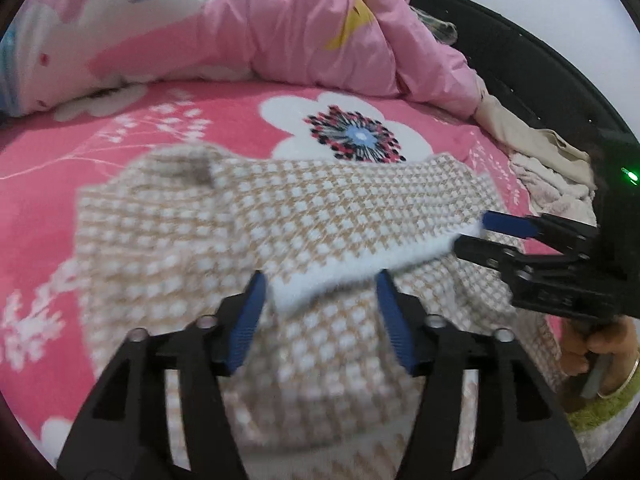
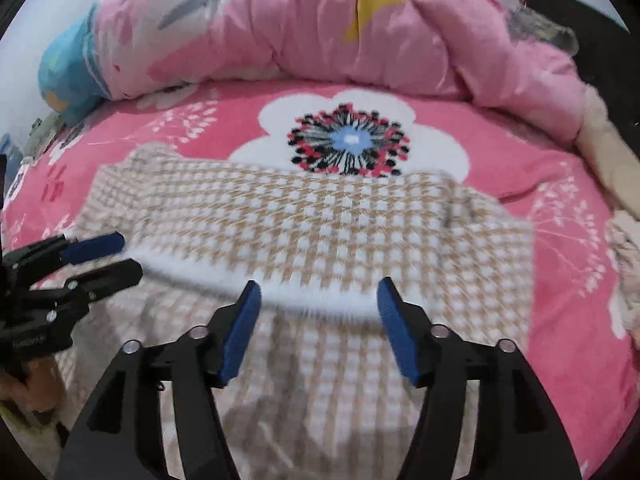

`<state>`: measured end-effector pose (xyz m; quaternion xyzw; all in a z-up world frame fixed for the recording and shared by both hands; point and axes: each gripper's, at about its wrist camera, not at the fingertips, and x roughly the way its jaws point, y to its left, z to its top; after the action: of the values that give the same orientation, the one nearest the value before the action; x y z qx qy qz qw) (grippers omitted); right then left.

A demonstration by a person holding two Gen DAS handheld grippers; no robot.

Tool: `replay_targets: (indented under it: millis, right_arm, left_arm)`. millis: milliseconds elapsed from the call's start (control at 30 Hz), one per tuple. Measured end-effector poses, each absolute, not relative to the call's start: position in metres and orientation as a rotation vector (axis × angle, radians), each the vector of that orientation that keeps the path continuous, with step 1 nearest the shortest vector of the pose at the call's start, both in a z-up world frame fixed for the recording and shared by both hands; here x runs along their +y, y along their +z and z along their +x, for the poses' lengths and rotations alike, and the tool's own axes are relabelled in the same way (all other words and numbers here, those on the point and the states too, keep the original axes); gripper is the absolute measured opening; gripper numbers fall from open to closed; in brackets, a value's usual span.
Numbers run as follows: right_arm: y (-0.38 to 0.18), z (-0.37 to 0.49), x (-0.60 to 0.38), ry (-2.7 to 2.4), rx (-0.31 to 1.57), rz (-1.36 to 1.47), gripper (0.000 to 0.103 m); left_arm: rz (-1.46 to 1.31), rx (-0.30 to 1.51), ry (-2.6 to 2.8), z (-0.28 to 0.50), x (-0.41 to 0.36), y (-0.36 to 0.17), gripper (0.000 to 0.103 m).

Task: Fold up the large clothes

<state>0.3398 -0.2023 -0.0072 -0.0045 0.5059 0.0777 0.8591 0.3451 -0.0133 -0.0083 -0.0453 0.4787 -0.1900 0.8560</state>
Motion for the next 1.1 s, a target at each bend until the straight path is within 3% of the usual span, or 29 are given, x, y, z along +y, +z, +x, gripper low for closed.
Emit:
replay_targets:
  millis: [233, 333, 633, 1100]
  right_arm:
    - [0.036, 0.253, -0.204, 0.239, 0.959, 0.039, 0.087]
    - [0.04, 0.218, -0.2, 0.274, 0.946, 0.053, 0.09]
    - [0.013, 0.155, -0.195, 0.276, 1.001, 0.097, 0.091]
    - [-0.032, 0.151, -0.179, 0.243, 1.046, 0.047, 0.091]
  left_arm:
    - [-0.041, 0.954, -0.307, 0.27, -0.001, 0.026, 0.077]
    - [-0.011, 0.945, -0.27, 0.234, 0.001, 0.03, 0.083]
    - [0.011, 1.002, -0.15, 0.168, 0.015, 0.003, 0.085]
    - [-0.006, 1.093, -0.043, 0.176, 0.019, -0.045, 0.087]
